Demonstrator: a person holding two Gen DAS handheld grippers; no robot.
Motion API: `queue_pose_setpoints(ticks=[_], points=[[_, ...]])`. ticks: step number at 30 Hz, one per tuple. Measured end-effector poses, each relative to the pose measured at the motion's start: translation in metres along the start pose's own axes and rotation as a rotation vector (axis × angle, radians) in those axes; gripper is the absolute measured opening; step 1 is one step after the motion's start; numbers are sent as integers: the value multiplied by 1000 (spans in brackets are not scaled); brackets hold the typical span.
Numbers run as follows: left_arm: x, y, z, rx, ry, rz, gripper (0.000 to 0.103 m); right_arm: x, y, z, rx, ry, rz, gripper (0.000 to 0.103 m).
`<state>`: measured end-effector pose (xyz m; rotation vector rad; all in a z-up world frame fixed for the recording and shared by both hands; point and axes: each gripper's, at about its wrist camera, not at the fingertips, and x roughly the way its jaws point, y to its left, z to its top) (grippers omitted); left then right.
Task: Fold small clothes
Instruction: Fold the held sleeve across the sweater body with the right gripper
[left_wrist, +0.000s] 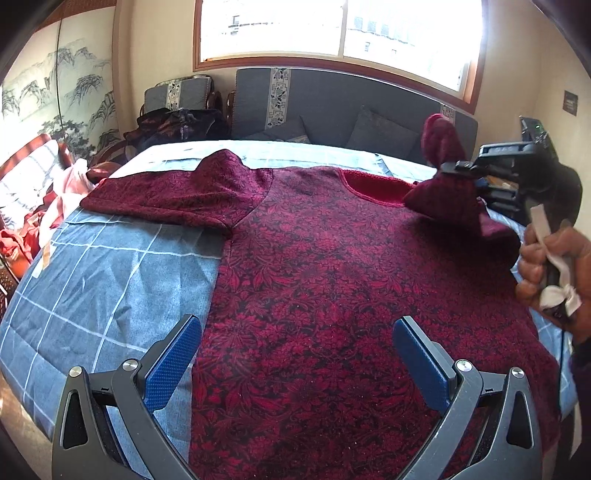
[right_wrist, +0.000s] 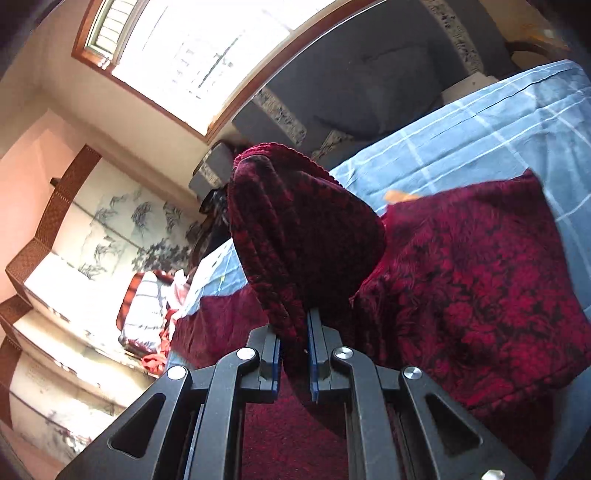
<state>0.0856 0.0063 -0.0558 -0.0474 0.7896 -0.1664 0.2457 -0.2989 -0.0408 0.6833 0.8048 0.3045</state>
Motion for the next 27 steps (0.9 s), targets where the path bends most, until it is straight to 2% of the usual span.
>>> queue_pose_setpoints(ticks=[8, 12, 15, 17, 18, 19, 20, 22, 24, 27], points=[[19, 24, 22, -79, 47, -89, 103, 85, 40, -40, -93, 128, -12, 11], [40, 27, 43, -86, 65, -191, 103, 105, 47, -53, -105, 191, 46, 18], [67, 26, 61, -84, 101, -252, 103, 105, 33, -58, -53, 230, 99, 24], [84, 25, 73, -93, 118, -292, 103, 97, 21, -58, -1, 234, 148, 32], [93, 23, 79, -89, 123, -310, 103, 92, 16, -57, 16, 228, 168, 47], [100, 22, 85, -86, 128, -307, 103, 87, 12, -57, 35, 221, 186, 57], [106, 21, 88, -84, 131, -315, 103, 82, 8, -58, 58, 211, 207, 73], [118, 18, 95, -89, 139, -361, 103, 74, 3, -61, 70, 190, 229, 75], [125, 17, 98, -100, 145, -386, 103, 76, 4, -65, 57, 217, 239, 75], [137, 10, 101, -78, 168, -382, 103, 75, 5, -69, 71, 245, 272, 76]])
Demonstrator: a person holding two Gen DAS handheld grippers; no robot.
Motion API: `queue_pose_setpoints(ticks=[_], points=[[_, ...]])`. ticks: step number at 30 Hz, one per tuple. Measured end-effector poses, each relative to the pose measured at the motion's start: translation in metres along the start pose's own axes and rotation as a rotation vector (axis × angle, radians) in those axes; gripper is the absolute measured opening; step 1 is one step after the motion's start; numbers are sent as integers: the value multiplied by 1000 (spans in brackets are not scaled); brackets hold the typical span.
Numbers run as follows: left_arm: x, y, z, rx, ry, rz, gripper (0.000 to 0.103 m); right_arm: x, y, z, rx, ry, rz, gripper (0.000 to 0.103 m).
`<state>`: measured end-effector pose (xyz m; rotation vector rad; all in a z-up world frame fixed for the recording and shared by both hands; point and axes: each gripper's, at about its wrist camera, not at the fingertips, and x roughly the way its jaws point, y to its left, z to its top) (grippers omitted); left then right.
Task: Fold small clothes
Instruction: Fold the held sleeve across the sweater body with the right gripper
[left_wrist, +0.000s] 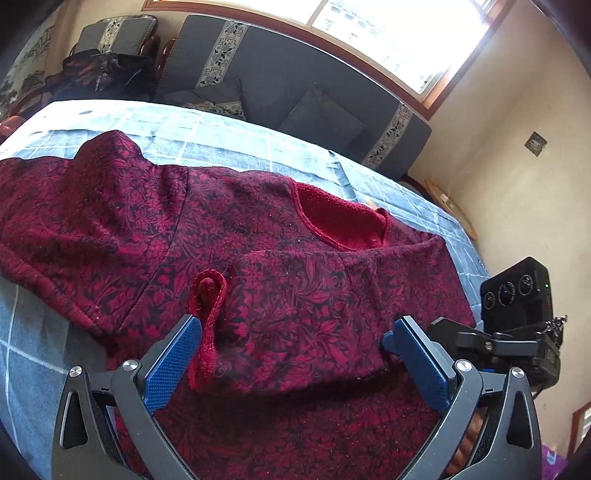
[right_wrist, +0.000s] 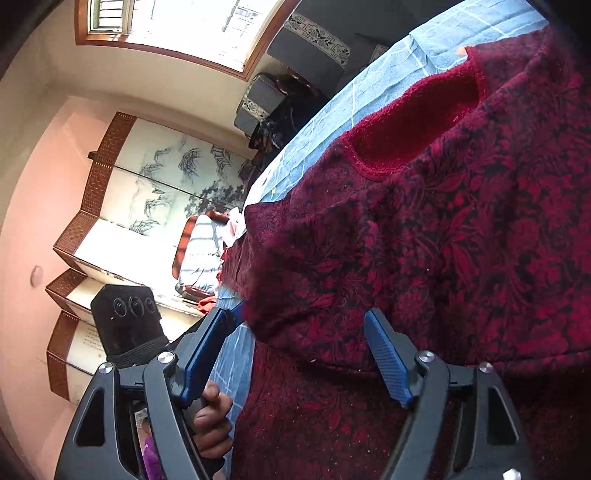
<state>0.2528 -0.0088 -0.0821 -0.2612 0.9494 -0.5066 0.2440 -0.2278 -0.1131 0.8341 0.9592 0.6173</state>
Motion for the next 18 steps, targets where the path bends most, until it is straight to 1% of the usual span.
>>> queue_pose_setpoints(ticks=[3, 5, 8, 9, 12, 15, 16, 17, 18], points=[[14, 3, 5, 7, 37, 34, 103, -9, 1, -5, 5, 9, 36, 76], [15, 10, 5, -22, 43, 43, 102, -19, 1, -11, 12, 9, 59, 76], [-5, 28, 2, -83, -1, -11, 102, -41, 1, -20, -5, 0, 75, 76], [-13, 34, 1, -107, -1, -19, 102, -49, 0, -24, -14, -8, 70, 76], [-24, 49, -8, -192, 66, -67, 102, -67, -4, -28, -33, -33, 58, 78], [-18, 50, -15, -214, 143, -51, 101, -75, -14, -29, -17, -53, 55, 79], [-13, 50, -18, -218, 162, -53, 95, -75, -18, -28, -4, -57, 58, 79], [-11, 49, -19, -217, 175, -45, 85, -75, -21, -28, 13, -63, 62, 79], [-6, 48, -19, -214, 180, -12, 84, -75, -25, -28, 30, -68, 69, 79]])
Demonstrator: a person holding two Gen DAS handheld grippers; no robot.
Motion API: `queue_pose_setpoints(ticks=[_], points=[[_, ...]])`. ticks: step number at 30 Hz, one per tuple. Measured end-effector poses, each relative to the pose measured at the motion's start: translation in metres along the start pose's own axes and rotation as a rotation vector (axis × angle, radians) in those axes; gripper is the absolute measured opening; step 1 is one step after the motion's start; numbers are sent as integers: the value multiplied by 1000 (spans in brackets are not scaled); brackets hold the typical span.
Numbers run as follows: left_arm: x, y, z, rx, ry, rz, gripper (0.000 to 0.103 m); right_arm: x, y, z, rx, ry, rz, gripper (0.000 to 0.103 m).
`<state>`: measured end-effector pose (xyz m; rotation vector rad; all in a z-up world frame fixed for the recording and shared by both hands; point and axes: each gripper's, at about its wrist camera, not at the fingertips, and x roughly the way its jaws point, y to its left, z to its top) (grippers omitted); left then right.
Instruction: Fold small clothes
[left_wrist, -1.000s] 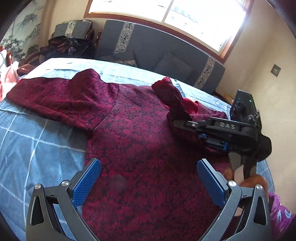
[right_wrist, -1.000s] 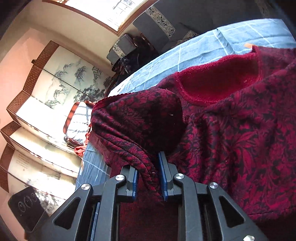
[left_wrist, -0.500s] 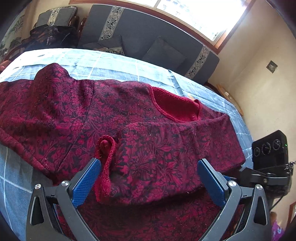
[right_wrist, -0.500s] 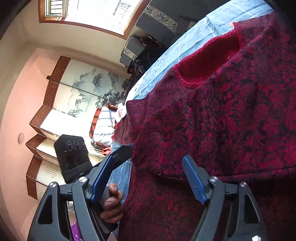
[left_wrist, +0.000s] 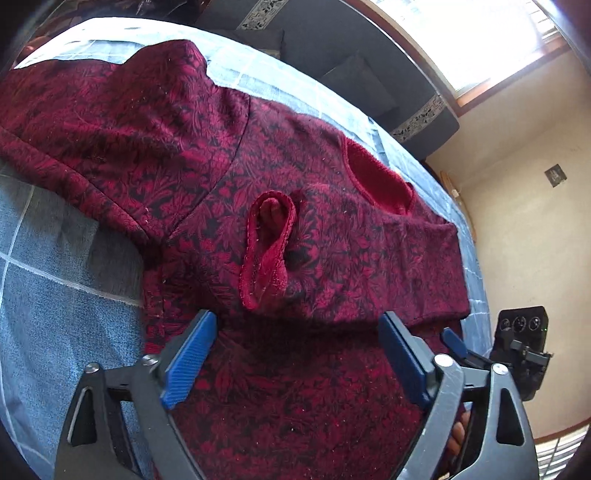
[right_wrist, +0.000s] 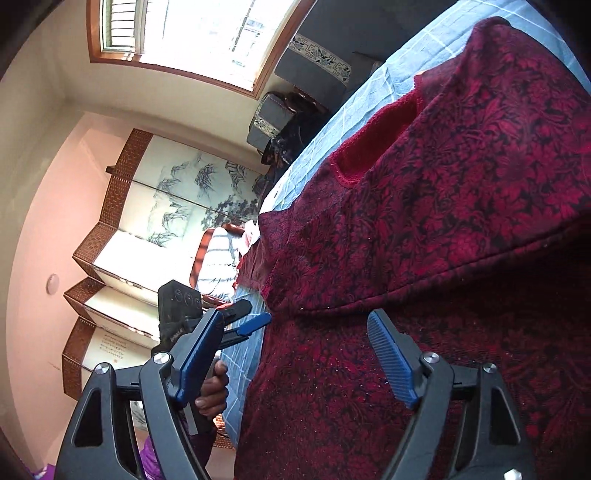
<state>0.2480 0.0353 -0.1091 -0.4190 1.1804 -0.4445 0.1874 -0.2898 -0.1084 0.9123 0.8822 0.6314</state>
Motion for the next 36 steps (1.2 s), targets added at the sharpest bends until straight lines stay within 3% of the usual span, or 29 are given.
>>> queue_pose_setpoints(ticks=[3, 5, 7, 8, 9, 11, 14, 17, 19, 22, 25, 31, 36], points=[[3, -7, 3, -4, -42, -10, 79, -3, -5, -3, 20, -7, 0, 79], [13, -9, 6, -33, 3, -44, 44, -5, -7, -4, 18, -10, -1, 79], [22, -9, 7, -62, 7, -44, 30, -7, -8, -5, 22, -13, -5, 79], [26, -10, 8, -61, 7, -39, 13, -7, -10, -5, 28, -15, -6, 79], [30, -12, 10, -52, 15, -40, 10, -8, -12, -5, 35, -18, -6, 79], [30, -17, 14, -33, -24, -17, 10, -11, -15, -3, 50, -29, -11, 80], [9, -34, 28, 44, -156, 23, 9, -21, -16, 2, 50, -58, -14, 80], [-18, -46, 42, 74, -300, 8, 9, -36, -21, 12, 54, -110, -29, 80], [-22, -44, 42, 78, -345, 26, 9, -46, -29, 18, 81, -141, -29, 80], [4, -26, 38, 36, -289, 83, 9, -60, -42, 23, 110, -190, -47, 80], [28, 4, 27, -6, -254, 142, 9, -68, -57, 25, 170, -209, -8, 80], [27, 0, 17, -15, -296, 109, 9, -83, -54, 24, 164, -210, 9, 80], [30, -3, 15, 3, -281, 104, 10, -106, -33, 28, 71, -308, -11, 80]])
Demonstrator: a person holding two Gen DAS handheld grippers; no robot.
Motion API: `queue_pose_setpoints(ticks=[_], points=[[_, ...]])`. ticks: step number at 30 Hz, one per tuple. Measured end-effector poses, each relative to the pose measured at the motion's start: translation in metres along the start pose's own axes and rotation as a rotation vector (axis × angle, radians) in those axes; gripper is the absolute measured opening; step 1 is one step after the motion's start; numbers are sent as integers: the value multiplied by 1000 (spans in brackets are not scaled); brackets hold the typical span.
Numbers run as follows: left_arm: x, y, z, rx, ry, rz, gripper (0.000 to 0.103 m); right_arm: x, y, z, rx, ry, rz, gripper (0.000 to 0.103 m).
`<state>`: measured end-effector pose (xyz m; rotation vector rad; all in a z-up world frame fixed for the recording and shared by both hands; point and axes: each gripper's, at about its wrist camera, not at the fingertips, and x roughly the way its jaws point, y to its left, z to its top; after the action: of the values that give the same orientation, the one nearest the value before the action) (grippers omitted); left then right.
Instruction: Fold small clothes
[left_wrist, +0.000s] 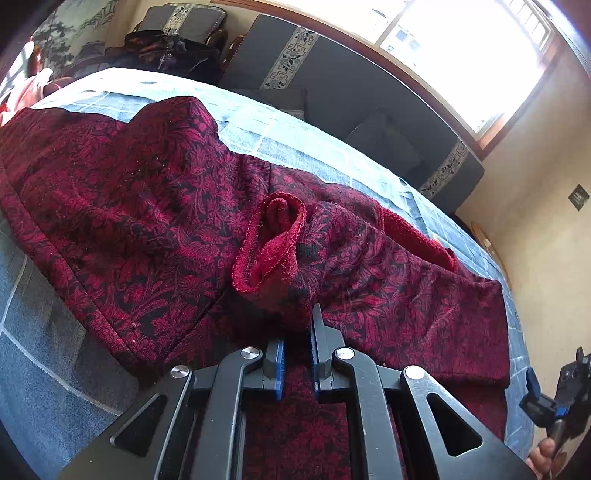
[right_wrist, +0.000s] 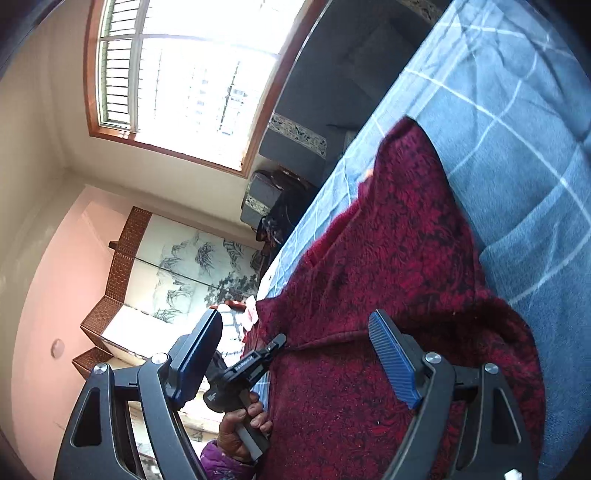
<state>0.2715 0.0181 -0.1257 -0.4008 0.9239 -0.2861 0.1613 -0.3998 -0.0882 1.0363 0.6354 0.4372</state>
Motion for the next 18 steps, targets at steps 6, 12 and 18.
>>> queue_pose_setpoints(ticks=[6, 12, 18], points=[[0, 3, -1, -16, -3, -15, 15, 26, -11, 26, -38, 54, -220, 68], [0, 1, -3, 10, -12, -14, 17, 26, -54, 30, 81, 76, -337, 16], [-2, 3, -7, 7, -29, -36, 21, 25, -3, 59, -115, 39, -368, 22]])
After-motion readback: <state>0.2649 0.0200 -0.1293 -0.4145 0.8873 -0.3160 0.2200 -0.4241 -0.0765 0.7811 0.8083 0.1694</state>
